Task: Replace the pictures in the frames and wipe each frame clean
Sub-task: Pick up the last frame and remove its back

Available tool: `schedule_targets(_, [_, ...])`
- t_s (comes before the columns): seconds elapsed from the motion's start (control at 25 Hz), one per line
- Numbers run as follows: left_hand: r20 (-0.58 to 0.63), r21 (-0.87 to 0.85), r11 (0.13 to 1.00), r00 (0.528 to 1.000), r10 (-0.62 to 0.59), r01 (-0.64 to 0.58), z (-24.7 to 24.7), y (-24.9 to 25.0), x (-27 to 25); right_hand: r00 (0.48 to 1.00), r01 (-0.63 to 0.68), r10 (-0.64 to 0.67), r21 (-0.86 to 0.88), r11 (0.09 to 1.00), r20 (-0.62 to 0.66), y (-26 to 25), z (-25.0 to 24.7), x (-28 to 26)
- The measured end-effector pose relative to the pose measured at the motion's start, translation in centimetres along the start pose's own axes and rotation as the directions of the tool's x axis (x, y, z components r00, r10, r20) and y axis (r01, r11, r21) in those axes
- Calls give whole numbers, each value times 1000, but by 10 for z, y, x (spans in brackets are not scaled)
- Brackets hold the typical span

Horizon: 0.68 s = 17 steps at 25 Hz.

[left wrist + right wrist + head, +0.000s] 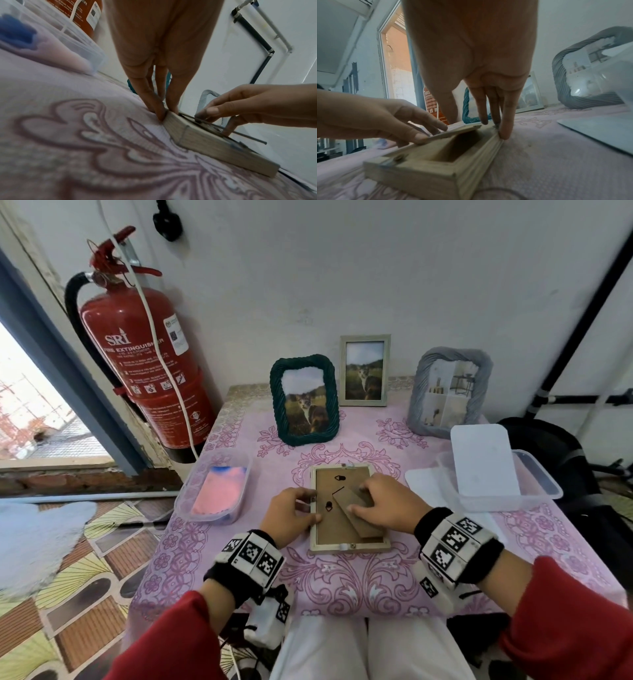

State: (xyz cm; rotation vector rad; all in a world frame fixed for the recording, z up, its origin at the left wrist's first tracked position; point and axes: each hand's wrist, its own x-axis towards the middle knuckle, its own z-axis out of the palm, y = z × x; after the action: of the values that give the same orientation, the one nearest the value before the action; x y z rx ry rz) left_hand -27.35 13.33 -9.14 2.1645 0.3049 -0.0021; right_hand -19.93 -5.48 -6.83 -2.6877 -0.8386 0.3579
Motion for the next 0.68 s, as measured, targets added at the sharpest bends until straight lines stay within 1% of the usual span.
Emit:
schedule_targets(0.12, [-1, -1, 1000, 1000, 22, -22, 3, -1, 2, 999, -40, 40, -12, 999, 7, 1, 2, -4])
schedule_targets(0.28, [3, -26, 999, 1000, 26, -26, 6, 2, 4, 997, -75, 73, -101, 992, -25, -2, 7, -6])
schedule_targets(0.36, [1, -16, 999, 999, 33, -33, 7, 2, 3, 995, -81, 77, -59, 995, -66, -3, 9, -7])
schedule_targets(0.52, [3, 4, 999, 999, 53, -53, 8, 3, 0, 984, -59, 82, 140, 988, -159, 4, 7, -10])
schedule_targets(0.68, [-19, -41, 999, 1000, 20, -21, 14, 5, 0, 983, -25, 59, 191, 981, -176, 13, 7, -10])
